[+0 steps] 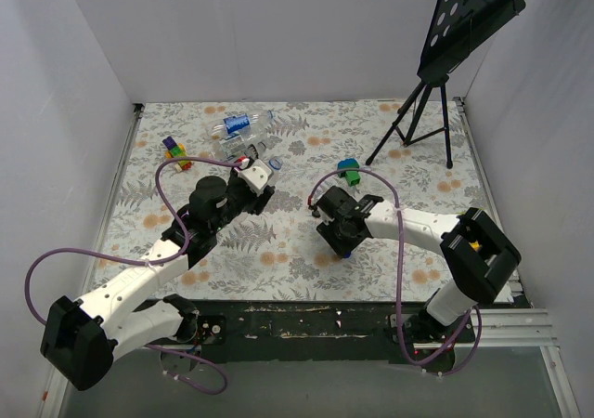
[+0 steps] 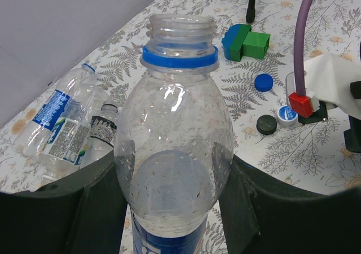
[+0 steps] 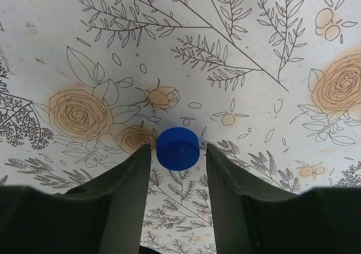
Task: Screw on the bottle caps
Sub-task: Adjust the bottle cap at the center of the board, then screw the bottle cap onto the plastic bottle.
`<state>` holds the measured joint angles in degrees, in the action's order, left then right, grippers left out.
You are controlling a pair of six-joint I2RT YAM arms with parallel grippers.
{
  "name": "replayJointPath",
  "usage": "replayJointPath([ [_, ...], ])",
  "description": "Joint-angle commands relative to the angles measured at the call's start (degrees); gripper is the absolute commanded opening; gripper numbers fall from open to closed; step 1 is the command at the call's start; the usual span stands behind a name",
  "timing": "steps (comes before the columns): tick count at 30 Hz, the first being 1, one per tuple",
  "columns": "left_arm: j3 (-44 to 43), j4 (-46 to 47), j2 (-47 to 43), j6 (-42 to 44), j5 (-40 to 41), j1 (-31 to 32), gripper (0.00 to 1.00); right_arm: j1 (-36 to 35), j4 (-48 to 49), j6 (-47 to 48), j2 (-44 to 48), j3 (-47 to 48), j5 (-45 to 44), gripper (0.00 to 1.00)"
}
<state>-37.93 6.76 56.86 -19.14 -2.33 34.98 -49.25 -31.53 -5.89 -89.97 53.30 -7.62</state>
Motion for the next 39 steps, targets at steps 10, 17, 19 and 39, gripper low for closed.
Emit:
replayJointPath([
  [10, 0.14, 1.5, -1.93, -0.02, 0.4, 0.0, 0.04, -0.93, -3.19, 0.53, -2.57, 3.57, -2.4, 0.32],
  [17, 0.14, 0.62, -2.1, 0.94, -4.25, 0.0, 0.04, -0.93, -3.54, 2.9, 2.42, 4.53, 2.33, 0.11],
  [19, 0.14, 0.01, -2.37, 1.9, -7.85, 0.0, 0.04, -0.76, -3.45, 4.74, 6.37, 5.85, 5.4, 0.11],
  [39, -1.53, -6.41, -0.87, 7.97, -38.36, 1.14, 0.07, -0.32, -5.48, 26.45, 25.37, 24.57, 25.19, 0.1],
])
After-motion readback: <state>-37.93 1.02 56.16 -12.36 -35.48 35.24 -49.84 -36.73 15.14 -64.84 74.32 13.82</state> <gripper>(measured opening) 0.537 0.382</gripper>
